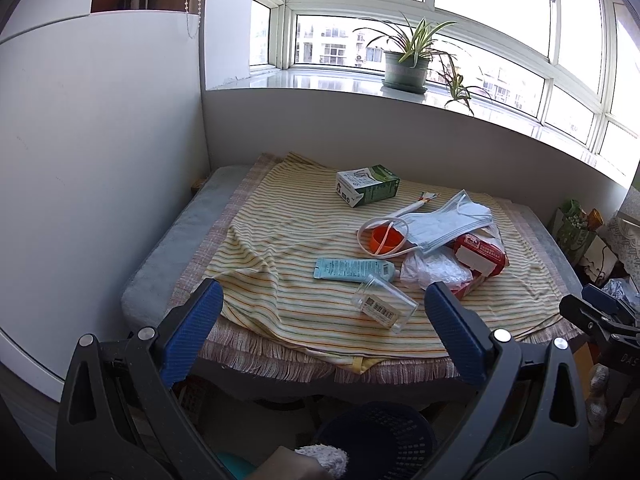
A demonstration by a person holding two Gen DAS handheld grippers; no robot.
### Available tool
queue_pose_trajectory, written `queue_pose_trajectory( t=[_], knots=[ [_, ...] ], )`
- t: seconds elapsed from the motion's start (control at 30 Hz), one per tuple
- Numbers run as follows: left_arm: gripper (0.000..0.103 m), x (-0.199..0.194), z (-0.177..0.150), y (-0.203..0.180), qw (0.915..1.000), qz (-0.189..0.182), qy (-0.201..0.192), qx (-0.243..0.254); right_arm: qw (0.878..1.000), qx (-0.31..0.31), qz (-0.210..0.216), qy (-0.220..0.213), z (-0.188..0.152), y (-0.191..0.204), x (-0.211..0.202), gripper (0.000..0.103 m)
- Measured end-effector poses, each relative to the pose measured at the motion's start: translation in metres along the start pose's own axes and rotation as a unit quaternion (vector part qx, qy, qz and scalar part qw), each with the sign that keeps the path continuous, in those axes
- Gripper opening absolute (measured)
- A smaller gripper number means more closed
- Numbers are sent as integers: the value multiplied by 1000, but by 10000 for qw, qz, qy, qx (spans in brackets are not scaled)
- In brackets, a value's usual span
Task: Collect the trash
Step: 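Move the right tool toward the blue face mask on the wipes pack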
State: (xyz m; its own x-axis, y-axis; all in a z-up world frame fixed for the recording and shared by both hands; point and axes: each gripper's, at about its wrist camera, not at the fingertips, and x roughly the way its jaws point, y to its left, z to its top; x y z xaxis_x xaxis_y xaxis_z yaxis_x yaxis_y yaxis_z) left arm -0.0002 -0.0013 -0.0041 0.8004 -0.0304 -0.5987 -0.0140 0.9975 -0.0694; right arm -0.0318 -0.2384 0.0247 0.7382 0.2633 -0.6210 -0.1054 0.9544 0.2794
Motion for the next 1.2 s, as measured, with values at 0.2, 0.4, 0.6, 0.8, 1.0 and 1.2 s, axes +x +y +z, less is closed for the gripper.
queue_pose_trajectory(
  t=[0.2,0.4,0.6,0.8,1.0,1.2],
  knots=[
    [102,1,-2,1,10000,-69,47,-24,10000,-15,-28,14,-1,1,0,103],
    [102,1,-2,3,9999,-92,57,-34,10000,-46,-17,14,-2,2,0,103],
    [102,2,-3,1,9999,-87,42,-44,9999,-116,-54,47,-3,4,1,103],
    [102,2,-5,2,9999,-100,72,-61,9998,-56,-128,112,-5,0,6,103],
    [102,5,-7,3,9999,-90,111,-77,9996,-24,-168,205,-7,-3,10,103],
    [102,9,-7,5,9999,-71,135,-72,9996,67,-89,266,-9,-7,14,103]
  ],
)
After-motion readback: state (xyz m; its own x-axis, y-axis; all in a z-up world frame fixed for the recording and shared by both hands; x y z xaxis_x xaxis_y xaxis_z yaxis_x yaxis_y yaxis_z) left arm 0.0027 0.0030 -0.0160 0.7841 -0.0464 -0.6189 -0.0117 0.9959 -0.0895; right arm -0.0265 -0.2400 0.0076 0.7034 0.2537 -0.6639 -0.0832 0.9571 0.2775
